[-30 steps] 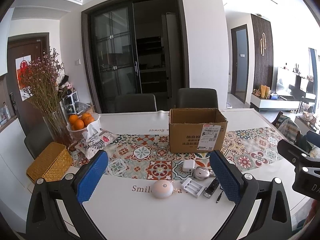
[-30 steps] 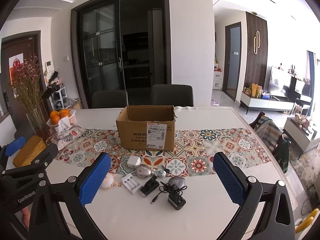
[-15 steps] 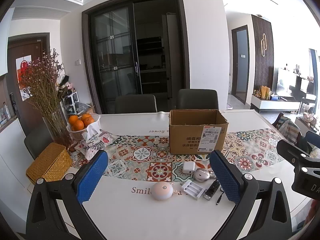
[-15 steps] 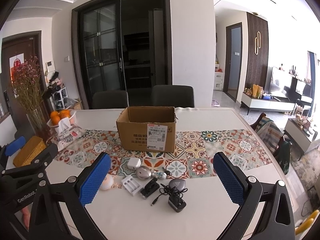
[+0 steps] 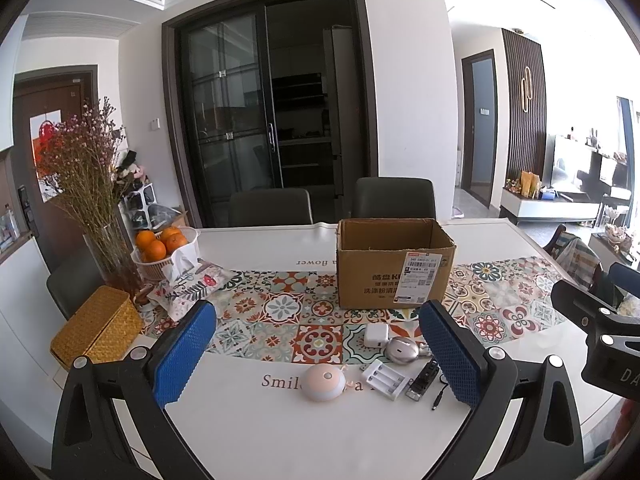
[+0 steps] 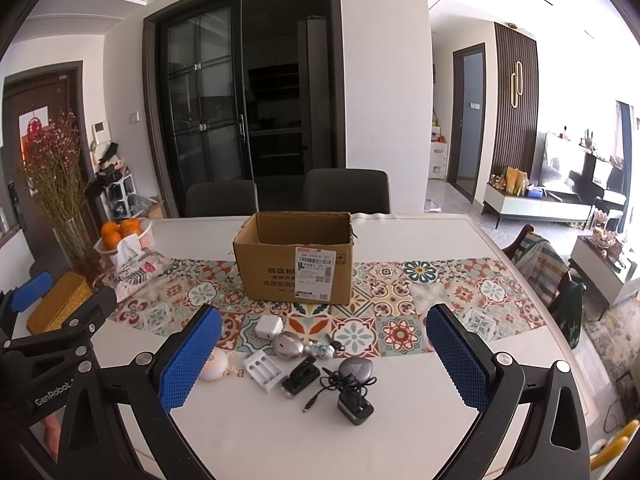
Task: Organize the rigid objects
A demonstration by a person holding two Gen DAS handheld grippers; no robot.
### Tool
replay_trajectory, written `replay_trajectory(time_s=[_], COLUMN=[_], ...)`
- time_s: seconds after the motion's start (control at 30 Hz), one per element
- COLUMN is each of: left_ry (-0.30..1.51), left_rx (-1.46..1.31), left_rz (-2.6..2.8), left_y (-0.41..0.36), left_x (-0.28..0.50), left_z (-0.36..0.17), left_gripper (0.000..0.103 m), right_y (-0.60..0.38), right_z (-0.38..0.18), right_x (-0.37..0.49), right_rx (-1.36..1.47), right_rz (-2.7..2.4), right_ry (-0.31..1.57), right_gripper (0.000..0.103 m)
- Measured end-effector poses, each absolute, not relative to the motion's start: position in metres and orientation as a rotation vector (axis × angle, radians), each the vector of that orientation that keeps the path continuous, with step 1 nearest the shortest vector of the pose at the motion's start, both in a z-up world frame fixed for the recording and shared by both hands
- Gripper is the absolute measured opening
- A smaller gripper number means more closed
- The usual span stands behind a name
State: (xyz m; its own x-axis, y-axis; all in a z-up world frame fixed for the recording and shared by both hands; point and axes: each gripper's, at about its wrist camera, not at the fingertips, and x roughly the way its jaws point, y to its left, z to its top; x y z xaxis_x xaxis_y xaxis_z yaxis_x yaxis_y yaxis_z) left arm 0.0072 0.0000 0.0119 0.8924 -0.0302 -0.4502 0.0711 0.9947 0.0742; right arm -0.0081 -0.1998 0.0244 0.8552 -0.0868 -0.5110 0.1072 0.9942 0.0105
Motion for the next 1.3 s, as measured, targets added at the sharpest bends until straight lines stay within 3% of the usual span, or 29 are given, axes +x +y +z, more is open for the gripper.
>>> replay_trajectory(time_s=[0.9, 1.3], left_ry=[0.528, 0.733], left_rx=[0.09, 0.144], left_rz=[-0.042, -0.057], left_y=[-0.011, -0.04], left_x=[0.021, 0.045], left_z=[-0.006, -0.072], left_gripper=[0.103, 0.103], right_y=[-0.206, -0.237], right_z=[0.009, -0.067], right_x=[0.006, 0.043], right_rx=[0.042, 0.103], right_rz=[-0.081, -0.02], right_ry=[0.584, 0.82], right_gripper=[0.103, 0.102])
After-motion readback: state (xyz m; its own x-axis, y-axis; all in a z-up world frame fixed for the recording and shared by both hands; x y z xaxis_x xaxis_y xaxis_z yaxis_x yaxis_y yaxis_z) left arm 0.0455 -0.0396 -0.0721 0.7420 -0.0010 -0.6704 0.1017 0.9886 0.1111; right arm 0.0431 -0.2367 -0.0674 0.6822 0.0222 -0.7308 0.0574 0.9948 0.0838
